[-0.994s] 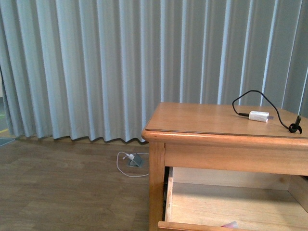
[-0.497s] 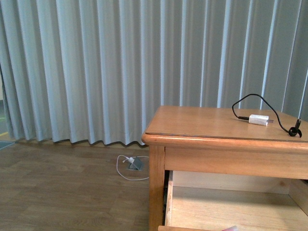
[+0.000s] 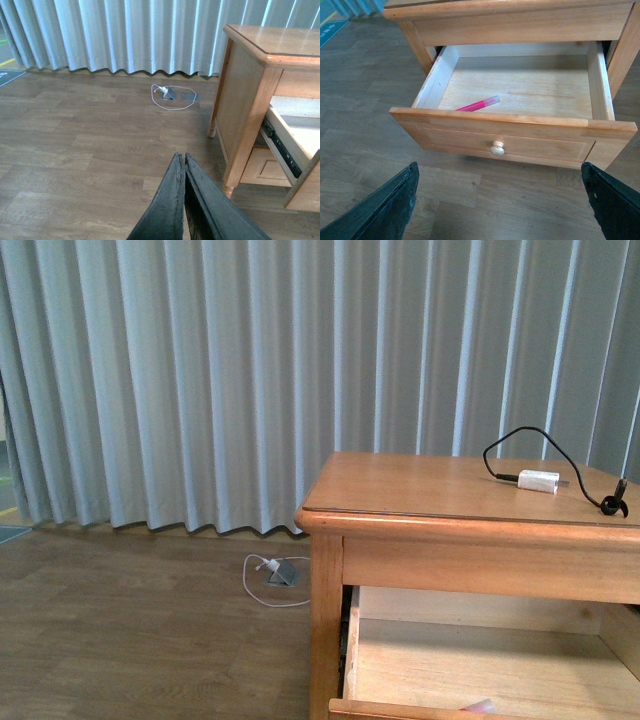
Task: Place pink marker in drawer with both arms
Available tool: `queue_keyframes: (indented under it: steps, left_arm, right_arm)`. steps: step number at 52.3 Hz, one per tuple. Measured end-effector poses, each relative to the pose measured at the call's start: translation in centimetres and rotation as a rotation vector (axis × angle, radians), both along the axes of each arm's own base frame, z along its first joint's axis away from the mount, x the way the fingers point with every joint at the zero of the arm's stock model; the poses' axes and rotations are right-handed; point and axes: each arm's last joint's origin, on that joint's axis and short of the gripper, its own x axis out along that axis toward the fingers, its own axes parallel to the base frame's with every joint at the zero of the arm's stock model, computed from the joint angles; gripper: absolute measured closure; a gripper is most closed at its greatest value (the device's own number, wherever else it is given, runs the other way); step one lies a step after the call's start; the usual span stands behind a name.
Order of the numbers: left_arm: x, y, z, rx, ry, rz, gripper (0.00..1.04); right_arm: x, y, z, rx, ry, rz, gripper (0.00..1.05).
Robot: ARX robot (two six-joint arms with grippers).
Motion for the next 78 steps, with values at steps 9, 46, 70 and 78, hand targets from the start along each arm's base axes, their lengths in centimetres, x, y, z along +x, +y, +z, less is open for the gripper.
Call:
queue_keyframes:
  steps: [9, 46, 70, 78]
  left_arm:
    - [-0.3, 0.0, 0.0, 0.0, -0.001, 0.0, 1.01]
    - [-1.4, 0.0, -0.3, 0.0, 0.006, -0.001, 0.42]
    - [-1.4, 0.0, -0.3, 0.0, 0.006, 0.0, 0.06]
    - [-1.4, 0.0, -0.3, 0.0, 0.006, 0.0, 0.06]
  right_arm:
    - [0.0, 0.0, 0.0, 0.0, 0.0, 0.0, 0.08]
    - [0.6, -0.1, -0.1, -0.119, -0.138, -0.161, 0.08]
    - [7.5, 0.3, -5.2, -0.139, 0.318, 0.056, 0.08]
    - [10.0, 0.4, -7.1, -0.167, 0.36, 0.031, 0.08]
